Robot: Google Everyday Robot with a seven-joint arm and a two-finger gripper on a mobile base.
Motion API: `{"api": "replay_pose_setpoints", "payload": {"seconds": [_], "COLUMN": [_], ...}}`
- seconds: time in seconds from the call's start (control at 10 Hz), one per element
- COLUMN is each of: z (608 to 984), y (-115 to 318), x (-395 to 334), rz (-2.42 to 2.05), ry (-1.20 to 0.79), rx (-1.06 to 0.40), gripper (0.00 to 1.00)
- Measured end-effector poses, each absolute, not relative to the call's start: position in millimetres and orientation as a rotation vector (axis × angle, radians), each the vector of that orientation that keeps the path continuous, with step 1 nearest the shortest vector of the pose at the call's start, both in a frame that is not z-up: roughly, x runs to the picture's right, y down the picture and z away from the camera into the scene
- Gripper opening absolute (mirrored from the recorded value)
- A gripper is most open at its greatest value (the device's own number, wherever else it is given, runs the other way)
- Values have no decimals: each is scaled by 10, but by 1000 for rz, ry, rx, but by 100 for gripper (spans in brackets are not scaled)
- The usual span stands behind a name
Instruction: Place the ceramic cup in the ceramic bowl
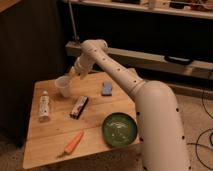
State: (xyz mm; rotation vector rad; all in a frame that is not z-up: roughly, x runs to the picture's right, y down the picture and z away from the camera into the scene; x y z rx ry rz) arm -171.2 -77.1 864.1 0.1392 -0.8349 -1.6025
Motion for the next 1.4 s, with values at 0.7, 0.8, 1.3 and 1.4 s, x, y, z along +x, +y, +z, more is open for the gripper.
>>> {"api": "replay_pose_setpoints", "payload": {"seconds": [0.7, 0.8, 1.3, 1.4], "z": [8737, 8775, 8991, 9034], "y": [-657, -646, -561, -544], "x": [-2002, -1999, -2060, -2098], "rz": [-1634, -1636, -1634, -1632], "ry": [-832, -823, -803, -801], "rx": [265, 264, 245, 238], "gripper": [52, 52, 52, 52]}}
